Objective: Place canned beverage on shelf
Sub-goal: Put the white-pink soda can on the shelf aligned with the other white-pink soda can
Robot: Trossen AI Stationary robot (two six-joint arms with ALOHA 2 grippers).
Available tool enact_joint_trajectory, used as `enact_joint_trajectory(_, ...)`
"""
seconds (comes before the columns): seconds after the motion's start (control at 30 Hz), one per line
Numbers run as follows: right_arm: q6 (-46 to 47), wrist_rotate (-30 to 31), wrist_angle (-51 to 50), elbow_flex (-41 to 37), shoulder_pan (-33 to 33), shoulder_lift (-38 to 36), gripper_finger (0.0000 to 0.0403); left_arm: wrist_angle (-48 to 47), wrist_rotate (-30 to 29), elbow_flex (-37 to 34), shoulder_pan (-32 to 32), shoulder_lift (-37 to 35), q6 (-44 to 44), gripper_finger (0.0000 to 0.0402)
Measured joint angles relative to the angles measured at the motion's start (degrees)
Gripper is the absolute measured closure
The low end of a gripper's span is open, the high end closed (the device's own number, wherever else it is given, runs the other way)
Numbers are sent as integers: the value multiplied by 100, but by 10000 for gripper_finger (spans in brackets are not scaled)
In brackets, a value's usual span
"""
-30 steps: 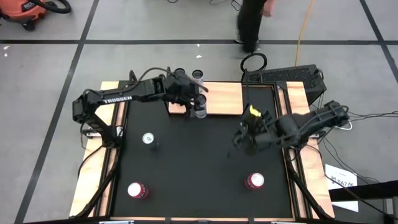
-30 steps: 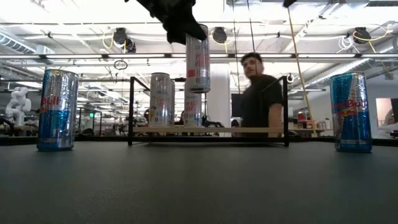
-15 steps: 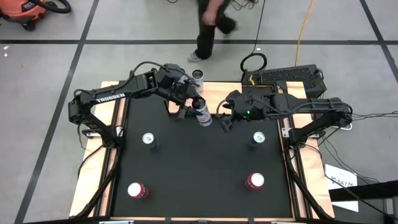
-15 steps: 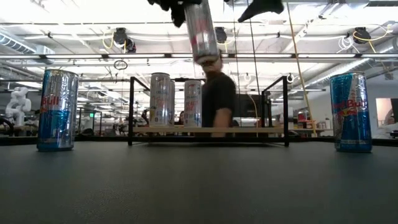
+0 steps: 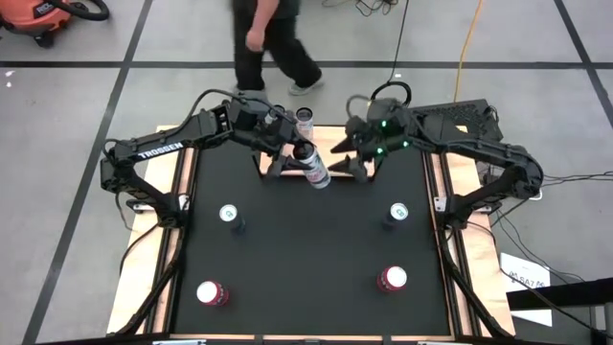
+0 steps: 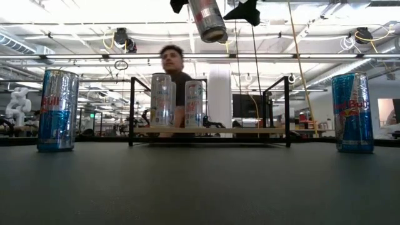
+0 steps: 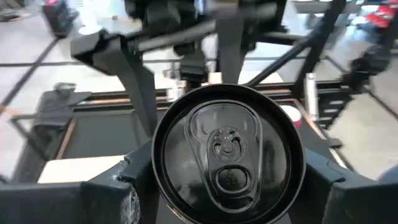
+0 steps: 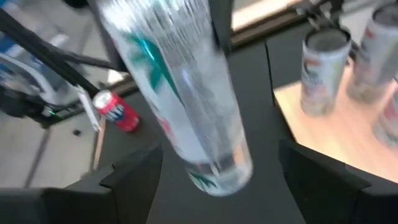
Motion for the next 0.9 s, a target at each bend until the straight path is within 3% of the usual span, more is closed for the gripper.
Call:
enact_joint_trajectory(0.43,-411,-1686,820,0,-600,658,94,142,-598,0,-21,0,-545,160)
enact_joint_trajectory(0.9,-408,-2047,1090,0,-604,752,94,352,-636,0,-24,2,-715,160)
